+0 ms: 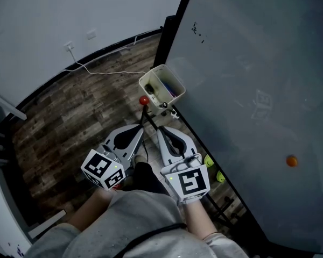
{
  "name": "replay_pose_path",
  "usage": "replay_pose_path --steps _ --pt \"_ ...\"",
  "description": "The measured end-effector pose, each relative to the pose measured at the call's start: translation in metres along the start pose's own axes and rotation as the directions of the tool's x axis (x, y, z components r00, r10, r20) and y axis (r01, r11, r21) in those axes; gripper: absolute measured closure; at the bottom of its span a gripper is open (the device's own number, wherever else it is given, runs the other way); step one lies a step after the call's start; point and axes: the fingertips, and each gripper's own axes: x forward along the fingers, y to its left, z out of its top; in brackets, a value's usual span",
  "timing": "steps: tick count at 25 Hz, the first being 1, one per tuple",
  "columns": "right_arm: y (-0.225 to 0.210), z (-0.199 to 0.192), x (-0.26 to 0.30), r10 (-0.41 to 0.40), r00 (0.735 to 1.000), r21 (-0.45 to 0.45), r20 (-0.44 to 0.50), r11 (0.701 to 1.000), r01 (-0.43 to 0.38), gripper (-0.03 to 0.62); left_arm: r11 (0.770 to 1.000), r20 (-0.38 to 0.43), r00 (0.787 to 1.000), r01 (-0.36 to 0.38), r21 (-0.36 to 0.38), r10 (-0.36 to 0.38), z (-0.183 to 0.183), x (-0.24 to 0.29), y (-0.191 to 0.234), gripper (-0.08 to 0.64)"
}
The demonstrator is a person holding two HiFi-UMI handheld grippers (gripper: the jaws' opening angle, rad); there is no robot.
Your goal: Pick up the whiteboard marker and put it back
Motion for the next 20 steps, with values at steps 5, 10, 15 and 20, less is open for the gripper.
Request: replay_pose_path --steps 5,10,15,20 --pt "0.004 0.006 -0.005 -0.010 1.000 0.029 0.002 1.000 0.010 0.572 1.000 0.015 1.000 0.022 0.009 -0.022 0.008 -0.005 -0.008 0.549" --pt "0.010 0.012 -0.006 -0.009 1.000 0.008 0.007 1.000 0.009 0.572 0.999 0.024 0.999 0.034 0.015 -0.034 0.011 -0.011 -0.011 0.549" --pt "0.018 0.015 -0.010 -0.011 1.000 0.012 -0.006 1.000 0.011 0.572 0.999 0.026 0.999 0.039 0.016 -0.040 0.011 -0.018 -0.013 0.549" --pt "0.021 0.017 -0.012 -0.011 1.000 0.003 0.002 1.000 0.011 0.572 0.999 0.028 0.998 0.047 0.014 -0.047 0.011 -0.023 -0.015 0.549"
